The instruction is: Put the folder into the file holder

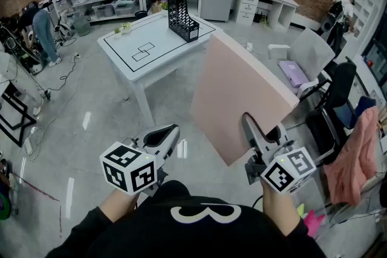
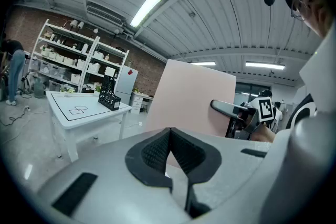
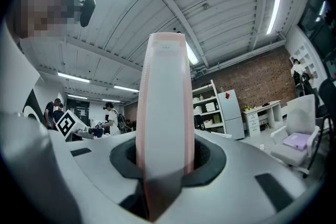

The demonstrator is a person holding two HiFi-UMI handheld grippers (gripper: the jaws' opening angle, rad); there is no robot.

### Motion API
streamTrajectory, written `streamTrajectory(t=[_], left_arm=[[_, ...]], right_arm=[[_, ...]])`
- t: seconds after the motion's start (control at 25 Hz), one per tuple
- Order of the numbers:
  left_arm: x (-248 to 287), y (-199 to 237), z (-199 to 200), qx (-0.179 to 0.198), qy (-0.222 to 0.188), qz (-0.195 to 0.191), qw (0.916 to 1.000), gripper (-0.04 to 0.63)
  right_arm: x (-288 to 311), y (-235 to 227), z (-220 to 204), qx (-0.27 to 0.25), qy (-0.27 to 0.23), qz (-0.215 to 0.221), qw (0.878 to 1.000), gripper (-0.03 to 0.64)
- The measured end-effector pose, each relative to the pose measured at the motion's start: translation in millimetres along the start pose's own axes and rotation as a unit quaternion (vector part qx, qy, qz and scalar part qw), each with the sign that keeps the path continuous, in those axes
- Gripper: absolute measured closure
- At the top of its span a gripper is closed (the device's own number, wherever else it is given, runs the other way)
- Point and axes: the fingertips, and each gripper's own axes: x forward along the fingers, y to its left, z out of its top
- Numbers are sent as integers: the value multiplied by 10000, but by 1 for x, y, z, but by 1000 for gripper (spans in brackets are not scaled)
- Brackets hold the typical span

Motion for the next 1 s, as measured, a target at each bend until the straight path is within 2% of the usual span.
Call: streamTrajectory(t=[0.2,0.48,0.68,1.0], left_arm=[[12,14,-6,-27,72,6,10000,589],[54,64,-1,-232,137,-51,9996,589],[107,119,15,-353,229,-136,9990,589],[180,224,47,-700,436,-183,9964,589]], right_arm=[[14,-8,-8,29,5,42,10000,480],[64,-45,-27,395,166,-119,9990,480],[125,-82,-34,315,269,-299,9987,480],[236,-143,-42,597,473,-631,9951,480]])
